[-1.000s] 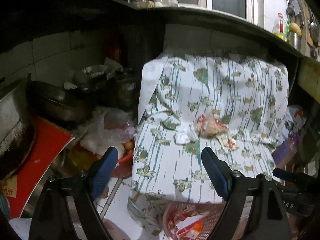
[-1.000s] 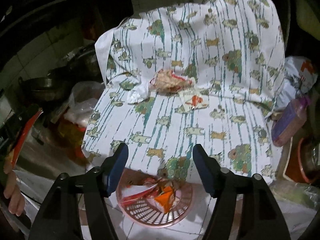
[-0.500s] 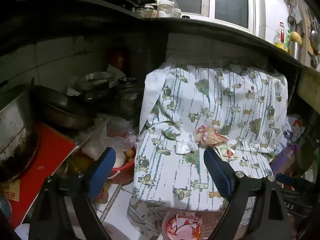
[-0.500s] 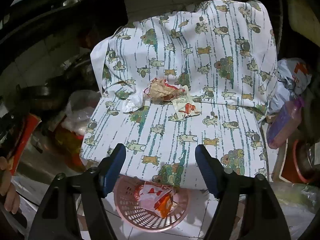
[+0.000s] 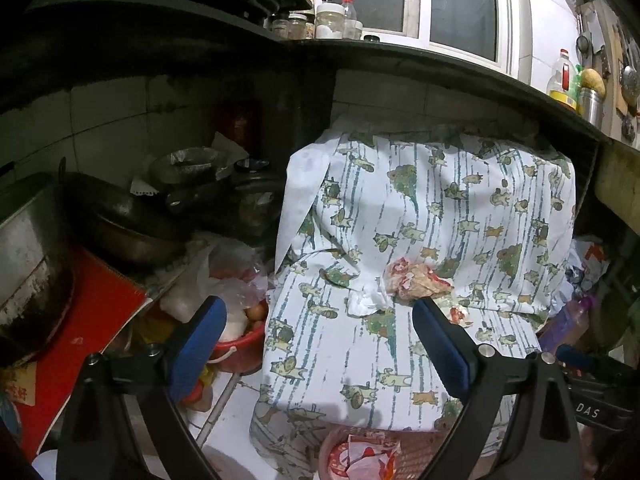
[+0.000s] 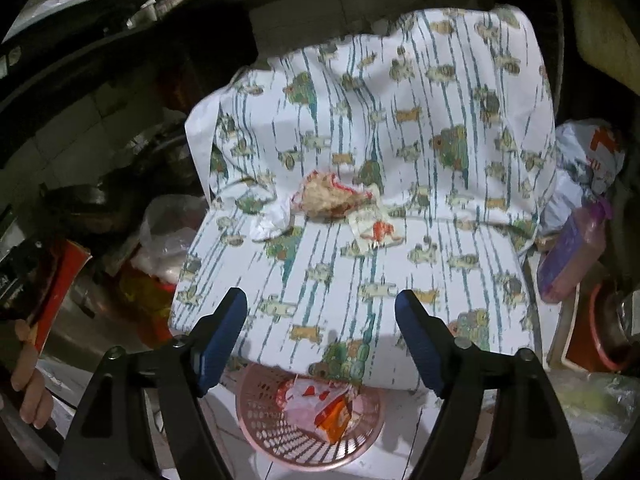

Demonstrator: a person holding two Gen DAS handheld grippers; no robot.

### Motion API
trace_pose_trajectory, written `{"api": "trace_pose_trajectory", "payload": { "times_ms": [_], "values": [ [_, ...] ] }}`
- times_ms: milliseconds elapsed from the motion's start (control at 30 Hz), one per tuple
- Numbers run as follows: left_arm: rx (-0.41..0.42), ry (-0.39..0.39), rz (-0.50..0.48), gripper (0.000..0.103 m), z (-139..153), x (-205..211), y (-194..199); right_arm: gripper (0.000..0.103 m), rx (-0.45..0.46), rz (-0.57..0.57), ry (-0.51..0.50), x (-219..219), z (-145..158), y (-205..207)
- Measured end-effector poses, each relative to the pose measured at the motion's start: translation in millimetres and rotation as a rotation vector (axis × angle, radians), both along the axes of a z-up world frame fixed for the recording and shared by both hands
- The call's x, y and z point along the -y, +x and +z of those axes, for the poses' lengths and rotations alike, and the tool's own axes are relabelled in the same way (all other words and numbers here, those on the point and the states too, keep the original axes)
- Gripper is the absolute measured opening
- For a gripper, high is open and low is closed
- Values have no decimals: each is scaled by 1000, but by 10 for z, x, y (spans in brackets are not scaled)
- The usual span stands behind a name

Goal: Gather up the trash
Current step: 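Move both tools back over the cloth toward the crumpled wrapper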

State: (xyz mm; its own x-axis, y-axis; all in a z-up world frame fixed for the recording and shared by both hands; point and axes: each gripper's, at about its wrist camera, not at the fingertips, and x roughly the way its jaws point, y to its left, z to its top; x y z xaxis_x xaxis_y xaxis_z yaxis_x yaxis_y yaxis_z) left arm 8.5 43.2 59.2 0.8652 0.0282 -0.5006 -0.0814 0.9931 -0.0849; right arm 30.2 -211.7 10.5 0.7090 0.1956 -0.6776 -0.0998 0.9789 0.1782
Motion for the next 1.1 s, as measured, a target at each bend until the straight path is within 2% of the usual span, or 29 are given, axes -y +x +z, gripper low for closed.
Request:
{"api": "trace_pose_trajectory", "payload": {
  "times_ms": [133,267,367,467,567,700,800,867,933,1033,1100],
  "values": [
    [39,32,10,103,92,48,1,76,45,-24,-71,-25,51,15],
    [101,40,-11,103,220,98,-54,77,44,-28,-49,-1,69,40],
    [102,34,-51,103,298,169,-3,78,54,-40,-70,5,78,58],
    [61,55,-111,103,417,269,171,78,51,-45,-93,9,109,93],
    [46,-31,-186,103,558,205,317,82,66,-19,-87,29,246,121],
    [72,26,-185,103,752,232,544,91,126,15,-128,19,552,256],
    [99,28,-182,103,821,219,704,95,173,24,-162,3,796,481],
    [109,35,-162,103,810,197,821,98,208,-8,-172,31,942,651],
    [97,80,-128,103,716,190,950,100,232,-41,-172,68,1034,820],
    [33,135,-148,103,455,185,1134,100,225,-61,-168,126,1048,1067],
    [-15,150,-109,103,313,144,1317,100,208,-86,-175,169,1003,1239]
  ]
}}
